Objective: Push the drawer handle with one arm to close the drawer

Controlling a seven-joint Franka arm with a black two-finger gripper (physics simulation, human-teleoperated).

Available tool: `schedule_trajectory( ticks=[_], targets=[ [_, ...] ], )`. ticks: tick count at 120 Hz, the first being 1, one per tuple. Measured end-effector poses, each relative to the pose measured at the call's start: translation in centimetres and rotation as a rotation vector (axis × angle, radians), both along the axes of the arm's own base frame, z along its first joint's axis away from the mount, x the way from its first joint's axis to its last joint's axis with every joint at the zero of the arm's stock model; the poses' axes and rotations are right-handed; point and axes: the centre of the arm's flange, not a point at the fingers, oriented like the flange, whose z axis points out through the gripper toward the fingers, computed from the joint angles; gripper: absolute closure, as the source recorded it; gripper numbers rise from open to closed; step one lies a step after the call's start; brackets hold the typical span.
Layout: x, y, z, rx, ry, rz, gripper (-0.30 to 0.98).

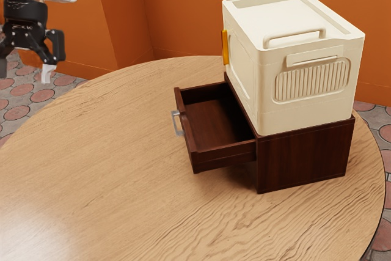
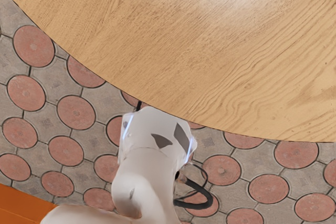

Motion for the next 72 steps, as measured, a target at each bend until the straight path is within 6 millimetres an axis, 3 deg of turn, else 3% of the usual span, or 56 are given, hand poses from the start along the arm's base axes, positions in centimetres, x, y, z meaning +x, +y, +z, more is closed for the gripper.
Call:
schedule_trajectory(
  ticks=[12, 27, 42, 48, 63, 72],
  targets=[
    [2.8, 0.3, -0.4, 0.065, -0.163, 0.125, 0.00],
    [4.1, -1.1, 0.3, 0.109, -0.288, 0.230, 0.01],
    [4.5, -1.3, -0.1, 0.147, -0.291, 0.315, 0.31],
    [5.2, -1.7, -2.6, 0.180, -0.277, 0.307, 0.43],
    [8.2, -0.7, -14.9, 0.202, -0.318, 0.141, 0.62],
    [10.9, 0.0, -19.5, 0.180, -0.416, 0.024, 0.68]
  ],
)
